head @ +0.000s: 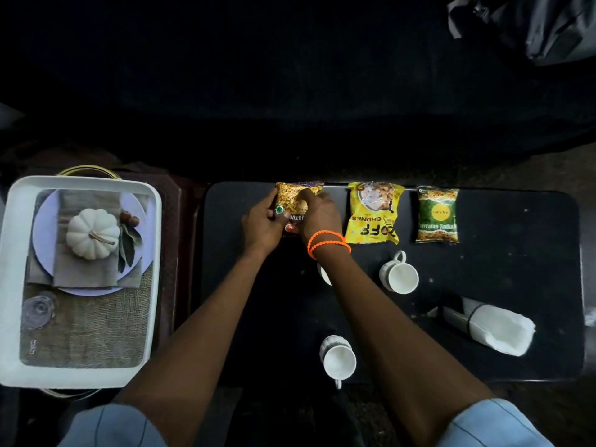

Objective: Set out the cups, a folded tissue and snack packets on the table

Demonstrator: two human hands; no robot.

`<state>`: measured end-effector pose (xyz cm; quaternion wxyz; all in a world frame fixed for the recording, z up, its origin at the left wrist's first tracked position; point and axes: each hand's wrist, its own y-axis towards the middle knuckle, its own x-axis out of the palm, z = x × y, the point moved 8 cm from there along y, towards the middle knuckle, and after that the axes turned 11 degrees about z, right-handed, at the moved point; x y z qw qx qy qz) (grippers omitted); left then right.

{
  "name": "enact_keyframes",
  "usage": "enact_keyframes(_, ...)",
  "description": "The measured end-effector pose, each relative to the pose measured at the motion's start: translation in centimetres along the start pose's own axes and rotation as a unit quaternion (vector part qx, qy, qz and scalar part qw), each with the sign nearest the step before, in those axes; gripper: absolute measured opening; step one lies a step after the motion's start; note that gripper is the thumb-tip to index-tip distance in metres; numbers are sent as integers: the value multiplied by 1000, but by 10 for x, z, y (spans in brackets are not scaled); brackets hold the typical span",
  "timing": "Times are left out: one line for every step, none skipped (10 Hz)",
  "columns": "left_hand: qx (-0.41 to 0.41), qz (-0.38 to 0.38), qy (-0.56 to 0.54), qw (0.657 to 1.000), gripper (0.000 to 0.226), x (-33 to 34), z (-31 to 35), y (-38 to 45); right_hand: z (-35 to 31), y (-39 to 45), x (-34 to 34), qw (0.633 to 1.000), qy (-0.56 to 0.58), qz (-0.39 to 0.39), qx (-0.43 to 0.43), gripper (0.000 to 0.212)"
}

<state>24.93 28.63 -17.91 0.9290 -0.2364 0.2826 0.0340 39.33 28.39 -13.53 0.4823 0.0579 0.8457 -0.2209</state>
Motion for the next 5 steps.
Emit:
enact_keyframes(10, -7, 28, 1000, 62, -1, -3, -4, -3, -5, 3, 1000, -11, 3, 1, 51)
enact_keyframes(-2, -18, 29, 999, 62, 1, -2, -5, -4, -5, 0, 1000, -17, -1, -9, 50)
enact_keyframes(-13, -22, 19, 1000, 63, 2, 0, -6, -3, -2, -1, 1000, -24, -10, -16, 55)
enact_keyframes(-35, -16, 13, 999, 64, -3, 3, -13, -6, -6, -3, 999, -23, -38, -21, 60)
enact_keyframes(-30, 28, 12, 999, 61, -12, 7, -12, -7, -4, -9, 999, -36, -35, -19, 65)
